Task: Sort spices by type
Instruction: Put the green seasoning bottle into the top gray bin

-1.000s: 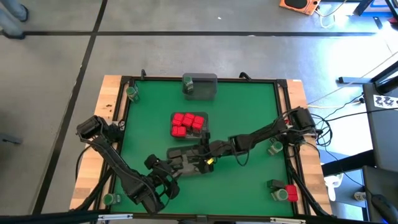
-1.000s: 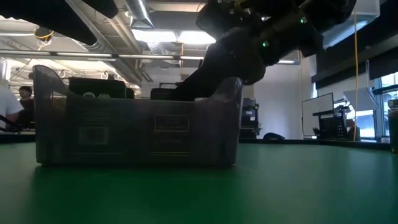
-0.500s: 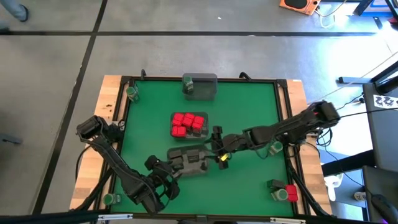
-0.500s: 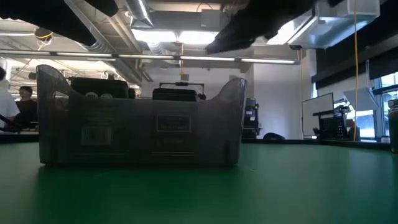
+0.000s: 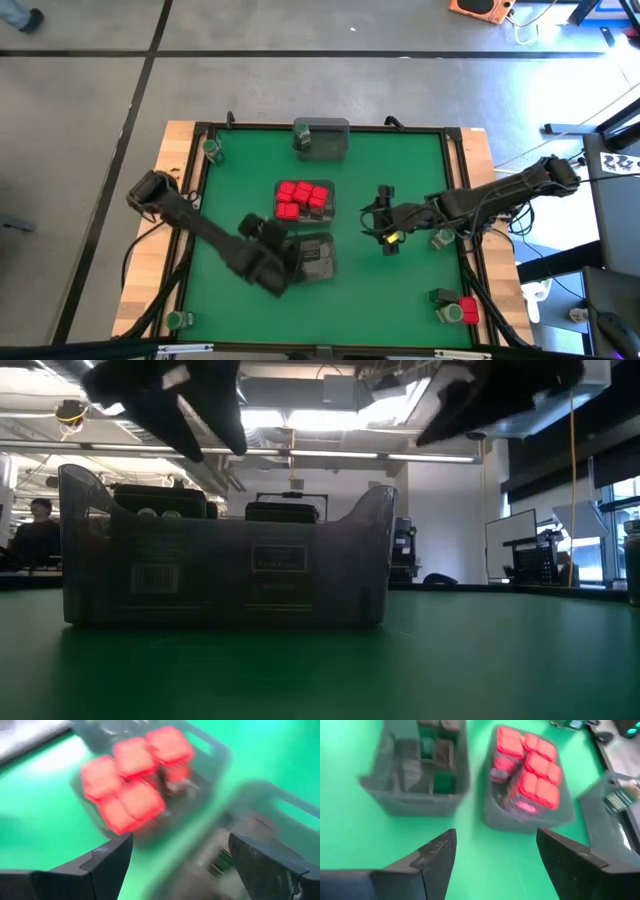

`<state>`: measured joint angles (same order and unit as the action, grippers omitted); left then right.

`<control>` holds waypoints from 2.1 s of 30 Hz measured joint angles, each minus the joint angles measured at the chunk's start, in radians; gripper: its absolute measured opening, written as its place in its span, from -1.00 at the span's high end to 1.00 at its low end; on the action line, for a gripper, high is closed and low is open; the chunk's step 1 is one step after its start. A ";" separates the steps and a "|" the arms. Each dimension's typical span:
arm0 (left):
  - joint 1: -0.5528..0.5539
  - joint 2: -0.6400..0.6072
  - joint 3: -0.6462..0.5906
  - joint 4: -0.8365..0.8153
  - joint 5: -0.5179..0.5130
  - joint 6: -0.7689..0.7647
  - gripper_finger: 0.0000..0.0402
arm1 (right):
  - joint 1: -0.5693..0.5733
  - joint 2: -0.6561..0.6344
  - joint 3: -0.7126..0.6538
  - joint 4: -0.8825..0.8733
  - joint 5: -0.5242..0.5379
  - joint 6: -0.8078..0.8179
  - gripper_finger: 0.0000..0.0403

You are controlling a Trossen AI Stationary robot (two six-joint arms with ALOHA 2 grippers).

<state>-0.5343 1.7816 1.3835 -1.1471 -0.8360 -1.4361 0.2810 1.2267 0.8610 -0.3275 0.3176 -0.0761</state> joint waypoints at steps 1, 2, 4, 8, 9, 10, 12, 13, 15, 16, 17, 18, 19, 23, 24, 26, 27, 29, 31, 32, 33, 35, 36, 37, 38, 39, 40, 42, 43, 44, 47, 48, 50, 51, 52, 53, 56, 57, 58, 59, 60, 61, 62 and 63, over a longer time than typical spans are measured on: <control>0.025 -0.019 0.000 -0.029 0.000 0.008 -0.62 | 0.000 -0.015 -0.031 0.023 0.010 -0.003 -0.37; 0.051 -0.035 0.000 -0.060 0.000 0.018 -0.62 | 0.000 -0.029 -0.059 0.051 0.018 -0.006 -0.37; 0.107 -0.073 0.000 -0.112 0.000 0.030 -0.62 | -0.001 -0.042 -0.104 0.093 0.037 -0.007 -0.37; 0.235 -0.139 0.000 -0.242 0.001 0.030 -0.62 | -0.022 -0.048 -0.168 0.136 0.074 -0.008 -0.37; 0.270 -0.149 0.000 -0.277 0.003 0.031 -0.62 | -0.029 -0.048 -0.186 0.153 0.079 -0.008 -0.37; 0.308 -0.160 0.000 -0.308 0.010 0.042 -0.62 | -0.040 -0.048 -0.203 0.172 0.081 -0.008 -0.37; 0.380 -0.173 0.000 -0.353 0.023 0.084 -0.62 | -0.063 -0.048 -0.233 0.214 0.083 -0.008 -0.37; 0.420 -0.175 0.000 -0.374 0.030 0.111 -0.62 | -0.076 -0.048 -0.246 0.232 0.083 -0.008 -0.37; 0.505 -0.176 0.000 -0.390 0.046 0.176 -0.62 | -0.105 -0.047 -0.266 0.251 0.083 -0.008 -0.37; 0.549 -0.176 0.000 -0.395 0.058 0.213 -0.62 | -0.118 -0.047 -0.274 0.264 0.083 -0.008 -0.37; 0.595 -0.176 0.000 -0.395 0.071 0.255 -0.62 | -0.132 -0.047 -0.282 0.277 0.083 -0.008 -0.37; 0.642 -0.176 0.000 -0.394 0.078 0.297 -0.62 | -0.146 -0.047 -0.289 0.290 0.083 -0.008 -0.37; 0.688 -0.176 0.000 -0.394 0.083 0.336 -0.62 | -0.158 -0.047 -0.297 0.303 0.083 -0.008 -0.37; 0.874 -0.176 0.000 -0.390 0.109 0.500 -0.62 | -0.210 -0.047 -0.325 0.344 0.079 -0.011 -0.37; 0.922 -0.176 0.000 -0.390 0.118 0.541 -0.62 | -0.223 -0.047 -0.330 0.346 0.070 -0.014 -0.37; 1.010 -0.176 -0.003 -0.384 0.140 0.621 -0.62 | -0.246 -0.047 -0.342 0.353 0.052 -0.022 -0.37; 1.052 -0.176 -0.007 -0.375 0.149 0.657 -0.62 | -0.255 -0.046 -0.348 0.363 0.041 -0.026 -0.37; 1.124 -0.176 -0.021 -0.355 0.161 0.719 -0.62 | -0.275 -0.046 -0.362 0.400 0.014 -0.037 -0.37; 1.186 -0.175 -0.037 -0.352 0.192 0.756 -0.62 | -0.293 -0.046 -0.377 0.439 -0.018 -0.042 -0.37; 1.211 -0.175 -0.046 -0.351 0.212 0.769 -0.62 | -0.301 -0.046 -0.382 0.452 -0.033 -0.045 -0.37; 1.232 -0.175 -0.056 -0.348 0.231 0.780 -0.62 | -0.310 -0.046 -0.384 0.458 -0.047 -0.050 -0.37; 1.263 -0.175 -0.076 -0.339 0.267 0.789 -0.62 | -0.324 -0.046 -0.386 0.460 -0.068 -0.060 -0.37; 1.275 -0.175 -0.086 -0.337 0.273 0.789 -0.62 | -0.330 -0.044 -0.386 0.462 -0.076 -0.063 -0.37; 1.285 -0.175 -0.097 -0.336 0.276 0.789 -0.62 | -0.333 -0.044 -0.386 0.463 -0.076 -0.064 -0.37; 1.295 -0.175 -0.108 -0.332 0.278 0.790 -0.62 | -0.337 -0.044 -0.386 0.463 -0.076 -0.064 -0.37; 1.306 -0.175 -0.119 -0.327 0.278 0.789 -0.62 | -0.342 -0.044 -0.386 0.465 -0.077 -0.064 -0.37; 1.316 -0.175 -0.129 -0.328 0.277 0.785 -0.62 | -0.343 -0.044 -0.386 0.466 -0.078 -0.064 -0.37; 1.333 -0.175 -0.146 -0.326 0.277 0.783 -0.62 | -0.343 -0.043 -0.386 0.466 -0.085 -0.066 -0.37; 1.340 -0.175 -0.154 -0.316 0.277 0.782 -0.62 | -0.343 -0.043 -0.386 0.468 -0.086 -0.068 -0.37; 1.346 -0.175 -0.162 -0.305 0.277 0.782 -0.62 | -0.341 -0.043 -0.386 0.473 -0.086 -0.068 -0.37; 1.368 -0.175 -0.185 -0.270 0.277 0.796 -0.62 | -0.341 -0.043 -0.386 0.484 -0.106 -0.068 -0.37; 1.376 -0.175 -0.193 -0.252 0.277 0.806 -0.62 | -0.341 -0.043 -0.386 0.486 -0.113 -0.070 -0.37; 1.393 -0.175 -0.209 -0.213 0.276 0.828 -0.62 | -0.341 -0.043 -0.386 0.490 -0.120 -0.071 -0.37; 1.401 -0.175 -0.215 -0.204 0.276 0.835 -0.62 | -0.341 -0.043 -0.386 0.491 -0.120 -0.071 -0.37; 1.408 -0.173 -0.219 -0.200 0.275 0.840 -0.62 | -0.341 -0.043 -0.386 0.490 -0.121 -0.071 -0.37; 1.413 -0.168 -0.221 -0.196 0.275 0.840 -0.62 | -0.341 -0.043 -0.386 0.490 -0.121 -0.071 -0.37; 1.426 -0.146 -0.223 -0.194 0.273 0.843 -0.62 | -0.341 -0.043 -0.386 0.491 -0.121 -0.071 -0.37; 1.426 -0.135 -0.223 -0.190 0.274 0.853 -0.62 | -0.341 -0.043 -0.386 0.491 -0.121 -0.071 -0.37; 1.426 -0.123 -0.223 -0.187 0.274 0.866 -0.62 | -0.341 -0.043 -0.386 0.491 -0.121 -0.071 -0.37; 1.425 -0.109 -0.223 -0.187 0.275 0.873 -0.62 | -0.341 -0.043 -0.386 0.490 -0.121 -0.071 -0.37; 1.426 -0.094 -0.223 -0.187 0.277 0.877 -0.62 | -0.341 -0.043 -0.386 0.491 -0.121 -0.070 -0.37; 1.427 -0.079 -0.224 -0.188 0.277 0.882 -0.62 | -0.341 -0.043 -0.386 0.491 -0.121 -0.067 -0.37; 1.428 -0.068 -0.224 -0.192 0.270 0.888 -0.62 | -0.341 -0.043 -0.386 0.490 -0.122 -0.065 -0.37; 1.431 -0.059 -0.224 -0.198 0.266 0.888 -0.62 | -0.341 -0.043 -0.386 0.489 -0.123 -0.063 -0.37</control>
<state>0.8965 1.7230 1.1599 -1.3454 -0.5701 -0.5476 -0.0597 1.1835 0.4755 0.1611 0.1946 -0.1394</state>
